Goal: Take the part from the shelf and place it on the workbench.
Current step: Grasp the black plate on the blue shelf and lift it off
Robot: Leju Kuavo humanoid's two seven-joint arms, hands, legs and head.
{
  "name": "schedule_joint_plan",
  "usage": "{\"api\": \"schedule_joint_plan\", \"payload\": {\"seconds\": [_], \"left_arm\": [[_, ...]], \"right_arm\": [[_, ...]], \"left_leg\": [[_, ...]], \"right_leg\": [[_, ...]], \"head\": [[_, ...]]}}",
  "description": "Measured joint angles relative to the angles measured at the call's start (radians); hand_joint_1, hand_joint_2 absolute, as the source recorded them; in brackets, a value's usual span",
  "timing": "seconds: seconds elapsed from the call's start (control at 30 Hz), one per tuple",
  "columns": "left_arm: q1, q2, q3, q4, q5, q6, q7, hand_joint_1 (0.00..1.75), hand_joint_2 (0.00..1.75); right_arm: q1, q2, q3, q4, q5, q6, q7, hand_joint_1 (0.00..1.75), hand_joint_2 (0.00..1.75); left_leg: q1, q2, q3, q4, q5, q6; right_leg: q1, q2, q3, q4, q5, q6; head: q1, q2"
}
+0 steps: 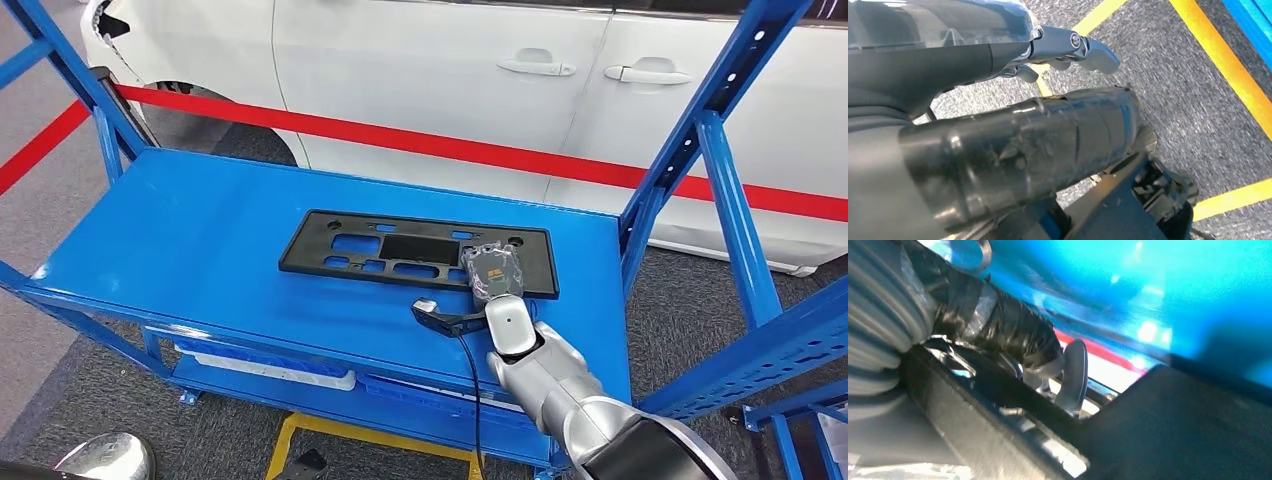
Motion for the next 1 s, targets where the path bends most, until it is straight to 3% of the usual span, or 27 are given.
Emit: {"api": "schedule_joint_plan", "payload": {"seconds": [0.07,0.13,0.17,0.2,0.23,0.33,0.4,0.5,0.53,0.57,0.63,0.67,0.7,0.73,0.77,0.8,0.87,0.9,1.0], "left_arm": [[0.000,0.000,0.000,0.000,0.000,0.000,0.000,0.00,0.00],[0.002,0.000,0.000,0.000,-0.001,0.000,0.000,0.00,0.00],[0.003,0.000,0.000,0.000,-0.001,0.000,0.000,0.00,0.00],[0.004,0.000,0.000,0.000,-0.002,0.000,0.000,0.00,0.00],[0.004,0.001,0.000,0.000,-0.002,0.000,0.000,0.00,0.00],[0.004,0.002,0.000,0.000,-0.003,0.000,0.000,0.00,0.00],[0.002,0.002,0.000,0.000,-0.004,0.000,0.000,0.00,0.00],[0.002,0.001,0.000,0.000,-0.004,-0.002,-0.003,0.00,1.31],[0.002,0.001,0.000,0.000,-0.004,-0.004,-0.006,0.00,1.75],[0.001,0.000,0.000,0.000,-0.004,-0.006,-0.010,0.00,1.75],[0.001,0.000,0.000,0.000,-0.005,-0.010,-0.017,0.00,1.75],[0.002,0.000,0.000,0.000,-0.006,-0.012,-0.019,0.00,1.75],[0.002,0.000,0.000,0.000,-0.006,-0.014,-0.021,0.00,1.75],[0.003,0.000,0.000,0.000,-0.007,-0.017,-0.022,0.00,1.75],[0.002,0.000,0.000,0.000,-0.008,-0.022,-0.024,0.00,1.75],[0.002,0.000,0.000,0.000,-0.008,-0.027,-0.026,0.00,1.75],[0.000,-0.001,0.000,0.000,-0.007,-0.033,-0.030,0.00,1.75],[0.000,-0.001,0.000,0.000,-0.006,-0.033,-0.031,0.00,1.75],[0.000,0.000,0.000,0.000,-0.004,-0.036,-0.036,0.00,1.75]], "right_arm": [[-0.001,0.001,0.000,0.000,0.000,0.000,0.000,1.75,1.75],[0.002,0.001,0.000,0.000,0.000,0.000,0.000,1.75,1.75],[0.003,0.001,0.000,0.001,-0.001,0.000,0.000,1.75,1.75],[0.005,0.001,0.000,0.001,-0.001,0.000,0.000,1.75,1.75],[0.006,0.001,0.000,0.001,-0.002,-0.001,0.000,1.75,1.75],[0.006,0.001,0.000,0.001,-0.008,-0.002,0.000,1.75,1.75],[0.005,-0.001,0.000,0.001,-0.014,-0.006,0.002,1.75,1.75],[0.004,-0.005,-0.001,0.002,-0.022,-0.017,0.004,1.75,1.75],[0.004,-0.007,-0.001,0.002,-0.026,-0.021,0.004,1.75,1.75],[0.003,-0.010,-0.003,0.002,-0.030,-0.026,0.004,1.75,1.75],[0.003,-0.016,-0.006,0.003,-0.038,-0.038,0.000,1.75,1.75],[0.004,-0.019,-0.008,0.004,-0.040,-0.044,-0.001,1.75,1.75],[0.004,-0.021,-0.011,0.004,-0.041,-0.048,-0.003,1.75,1.75],[0.003,-0.022,-0.014,0.004,-0.040,-0.051,-0.003,1.75,1.75],[0.000,-0.023,-0.016,0.004,-0.038,-0.052,-0.003,1.75,1.75],[-0.005,-0.024,-0.017,0.004,-0.036,-0.054,-0.003,1.75,1.75],[-0.017,-0.027,-0.020,0.004,-0.035,-0.058,-0.003,1.75,1.75],[-0.022,-0.028,-0.021,0.004,-0.035,-0.063,-0.004,1.75,1.75],[-0.039,-0.034,-0.027,0.002,-0.029,-0.078,-0.008,1.75,1.75]], "left_leg": [[0.003,0.000,-0.031,0.071,-0.045,-0.008],[0.004,0.000,-0.092,0.204,-0.109,-0.014],[0.004,0.000,-0.118,0.257,-0.125,-0.016],[0.004,0.000,-0.130,0.278,-0.123,-0.016],[0.004,0.000,-0.121,0.259,-0.103,-0.015],[0.002,0.001,-0.028,0.065,-0.012,-0.006],[-0.003,0.001,0.001,0.001,0.001,0.004],[-0.002,0.001,0.005,-0.009,0.007,0.021],[0.000,0.002,0.006,-0.014,0.010,0.028],[0.002,0.003,0.007,-0.018,0.013,0.035],[0.001,0.005,0.004,-0.020,0.015,0.042],[0.000,0.005,0.002,-0.019,0.015,0.043],[-0.001,0.004,0.002,-0.018,0.015,0.043],[-0.001,0.003,0.001,-0.016,0.015,0.043],[-0.001,0.002,0.001,-0.014,0.014,0.042],[-0.001,0.001,0.001,-0.011,0.013,0.040],[-0.004,-0.001,-0.003,-0.002,0.008,0.032],[-0.006,-0.002,-0.006,0.000,0.007,0.027],[-0.006,-0.002,-0.010,0.002,0.006,0.010]], "right_leg": [[-0.004,-0.003,0.006,-0.008,0.006,-0.012],[-0.002,-0.004,0.004,-0.007,0.007,-0.016],[-0.001,-0.003,0.003,-0.007,0.007,-0.017],[-0.001,-0.003,0.002,-0.005,0.007,-0.017],[-0.001,-0.002,0.002,-0.004,0.006,-0.016],[0.000,0.003,0.002,0.002,0.001,-0.008],[0.003,0.006,0.000,0.003,0.001,0.001],[0.004,0.007,0.000,0.002,0.000,0.019],[0.004,0.006,-0.008,0.018,-0.013,0.025],[0.004,0.006,-0.025,0.056,-0.038,0.029],[0.002,0.005,-0.087,0.184,-0.104,0.034],[0.001,0.005,-0.117,0.245,-0.126,0.036],[0.001,0.005,-0.134,0.278,-0.129,0.037],[0.000,0.004,-0.133,0.273,-0.114,0.037],[-0.001,0.004,-0.111,0.228,-0.083,0.036],[-0.002,0.004,-0.077,0.158,-0.046,0.032],[0.001,0.004,-0.022,0.040,-0.004,0.024],[0.004,0.004,-0.012,0.015,0.000,0.021],[0.004,0.005,-0.012,0.006,0.003,0.007]], "head": [[0.000,0.000],[-0.001,0.000],[-0.001,0.000],[-0.001,0.000],[-0.001,0.000],[-0.001,0.000],[0.000,0.000],[0.000,0.000],[0.000,0.000],[0.001,0.000],[0.001,0.000],[0.001,0.000],[0.001,0.000],[0.001,0.000],[0.001,0.000],[0.001,0.000],[0.001,0.000],[0.001,0.000],[0.001,0.000]]}}
